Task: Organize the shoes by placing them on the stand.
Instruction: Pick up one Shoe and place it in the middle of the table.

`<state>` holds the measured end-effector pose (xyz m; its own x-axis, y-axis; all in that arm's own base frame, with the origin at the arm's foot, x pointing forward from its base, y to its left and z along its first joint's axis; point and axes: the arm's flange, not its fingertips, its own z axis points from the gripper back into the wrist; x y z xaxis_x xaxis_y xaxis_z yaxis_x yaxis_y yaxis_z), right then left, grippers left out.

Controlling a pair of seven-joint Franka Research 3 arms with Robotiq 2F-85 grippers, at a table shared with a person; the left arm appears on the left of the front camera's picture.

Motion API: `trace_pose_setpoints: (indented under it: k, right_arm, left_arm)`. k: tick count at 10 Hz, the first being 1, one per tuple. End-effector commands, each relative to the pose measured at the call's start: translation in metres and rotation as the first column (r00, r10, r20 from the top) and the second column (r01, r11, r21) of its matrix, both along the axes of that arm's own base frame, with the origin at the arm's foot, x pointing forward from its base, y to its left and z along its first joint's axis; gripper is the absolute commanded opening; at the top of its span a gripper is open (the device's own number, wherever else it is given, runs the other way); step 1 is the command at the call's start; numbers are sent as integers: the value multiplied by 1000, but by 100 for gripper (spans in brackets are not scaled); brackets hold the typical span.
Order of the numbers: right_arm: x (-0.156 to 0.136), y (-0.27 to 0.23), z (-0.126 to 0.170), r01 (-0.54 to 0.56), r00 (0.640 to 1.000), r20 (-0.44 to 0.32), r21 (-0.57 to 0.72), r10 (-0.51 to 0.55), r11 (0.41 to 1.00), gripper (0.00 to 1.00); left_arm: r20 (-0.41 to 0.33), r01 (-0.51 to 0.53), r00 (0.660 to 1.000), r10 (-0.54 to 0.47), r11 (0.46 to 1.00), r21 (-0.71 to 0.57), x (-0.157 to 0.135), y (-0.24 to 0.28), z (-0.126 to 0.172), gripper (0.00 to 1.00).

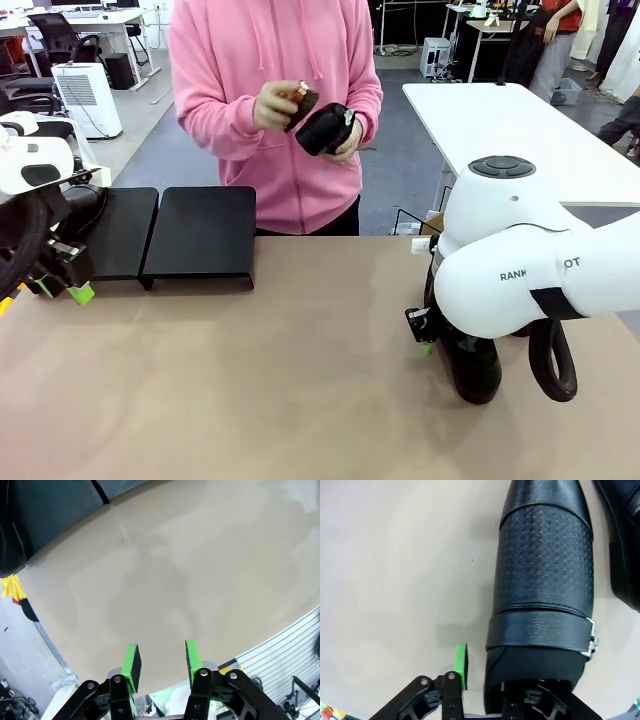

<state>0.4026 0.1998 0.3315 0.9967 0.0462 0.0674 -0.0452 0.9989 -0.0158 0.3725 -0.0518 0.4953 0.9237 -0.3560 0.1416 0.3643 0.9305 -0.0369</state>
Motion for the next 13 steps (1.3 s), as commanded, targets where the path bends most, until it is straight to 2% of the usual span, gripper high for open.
trace_pose_setpoints:
  k: [1,7,8,10,11,13]
  right_arm:
    - [-1,0,5,32,999,-1,-14,-32,999,0]
    - [-13,-5,15,81,996,22,-14,-81,997,0]
    - [-23,0,36,129,990,52,-2,-129,992,0]
    - [-48,24,90,124,980,142,120,-140,985,0]
    - [-62,50,116,93,979,160,182,-123,979,0]
    - [-82,113,138,-15,985,172,249,-29,968,0]
  left_arm:
    - [4,0,1000,0,1000,-8,-2,1,0,49]
    - [4,0,1000,0,1000,-8,-2,1,0,49]
    - [4,0,1000,0,1000,-8,-2,1,0,49]
    - [4,0,1000,0,1000,-8,-2,1,0,49]
    - [4,0,1000,0,1000,-8,-2,1,0,49]
    - [4,0,1000,0,1000,-8,-2,1,0,49]
